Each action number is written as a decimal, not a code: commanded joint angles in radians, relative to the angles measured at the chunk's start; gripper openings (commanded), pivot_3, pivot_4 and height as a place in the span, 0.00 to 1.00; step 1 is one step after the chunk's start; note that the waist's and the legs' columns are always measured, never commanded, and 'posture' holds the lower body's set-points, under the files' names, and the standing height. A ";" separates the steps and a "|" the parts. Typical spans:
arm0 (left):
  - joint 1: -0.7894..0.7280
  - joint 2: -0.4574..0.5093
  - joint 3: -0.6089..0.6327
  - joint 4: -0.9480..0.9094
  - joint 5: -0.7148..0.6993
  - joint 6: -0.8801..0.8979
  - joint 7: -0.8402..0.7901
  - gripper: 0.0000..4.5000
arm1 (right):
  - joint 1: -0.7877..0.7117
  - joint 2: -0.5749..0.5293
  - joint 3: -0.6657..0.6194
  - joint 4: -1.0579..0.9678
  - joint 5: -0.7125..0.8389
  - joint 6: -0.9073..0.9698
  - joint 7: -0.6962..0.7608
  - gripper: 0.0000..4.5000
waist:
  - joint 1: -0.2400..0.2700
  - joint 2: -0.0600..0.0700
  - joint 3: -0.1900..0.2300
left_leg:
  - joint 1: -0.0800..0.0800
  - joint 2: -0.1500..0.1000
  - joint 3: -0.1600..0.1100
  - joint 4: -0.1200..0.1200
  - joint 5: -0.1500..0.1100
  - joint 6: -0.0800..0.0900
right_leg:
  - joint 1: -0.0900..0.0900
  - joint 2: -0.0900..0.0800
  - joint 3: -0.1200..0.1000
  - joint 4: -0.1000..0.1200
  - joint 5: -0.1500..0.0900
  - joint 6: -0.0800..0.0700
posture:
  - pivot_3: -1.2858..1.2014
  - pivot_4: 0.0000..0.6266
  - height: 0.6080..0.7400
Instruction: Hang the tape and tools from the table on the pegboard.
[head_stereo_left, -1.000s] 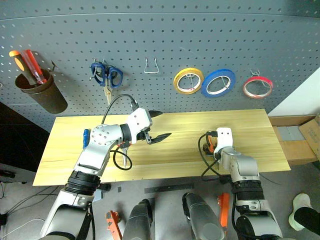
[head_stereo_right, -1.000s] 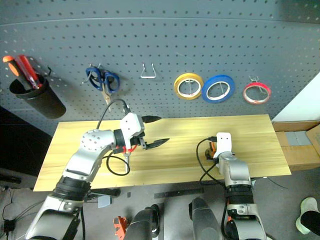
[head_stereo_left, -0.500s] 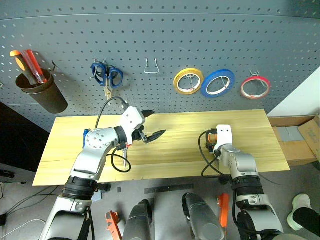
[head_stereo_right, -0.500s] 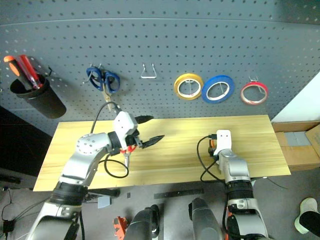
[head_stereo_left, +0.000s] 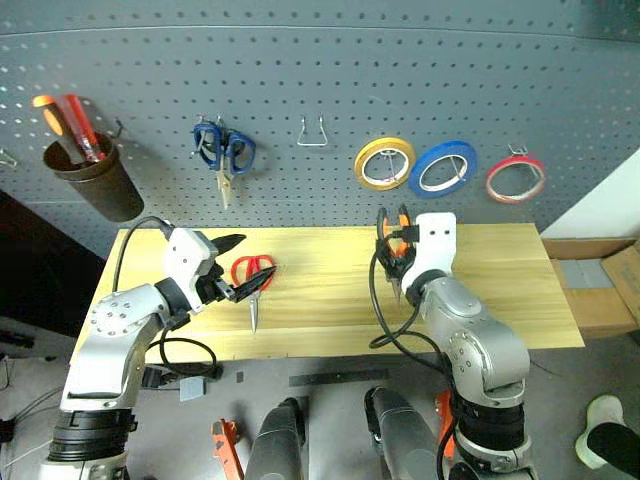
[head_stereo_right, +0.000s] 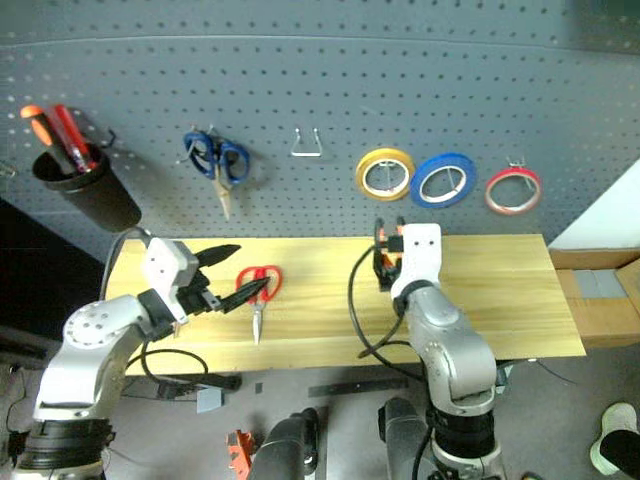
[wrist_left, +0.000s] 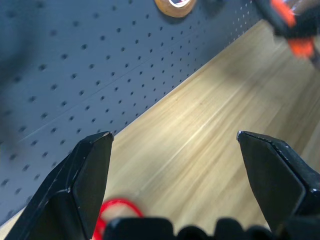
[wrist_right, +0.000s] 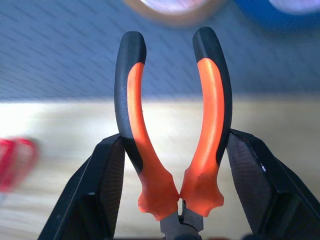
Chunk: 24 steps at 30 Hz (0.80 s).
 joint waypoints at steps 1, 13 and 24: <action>-0.005 0.011 0.073 -0.019 -0.054 0.002 0.013 0.95 | -0.109 0.002 0.010 -0.045 0.000 -0.031 0.007 0.58 | 0.007 -0.001 -0.001 | 0.000 0.000 0.000 0.001 0.000 0.000 | 0.000 0.000 0.000 0.000 0.000 0.000 | 0.48 0.34 1.00; -0.018 0.038 0.138 -0.043 -0.122 0.068 0.053 0.95 | -0.517 -0.013 -0.094 0.347 0.036 -0.291 0.075 0.58 | 0.025 -0.006 -0.019 | -0.001 -0.002 0.000 -0.001 0.000 0.000 | -0.001 0.000 -0.002 0.000 0.002 -0.003 | 0.51 0.26 1.00; -0.003 0.051 0.149 -0.110 -0.126 0.073 0.085 0.95 | -0.776 0.037 -0.138 0.715 0.041 -0.611 0.047 0.58 | 0.030 -0.009 -0.029 | -0.001 -0.003 0.000 -0.001 0.000 0.000 | -0.002 0.000 -0.003 0.000 0.003 -0.006 | 0.53 0.23 1.00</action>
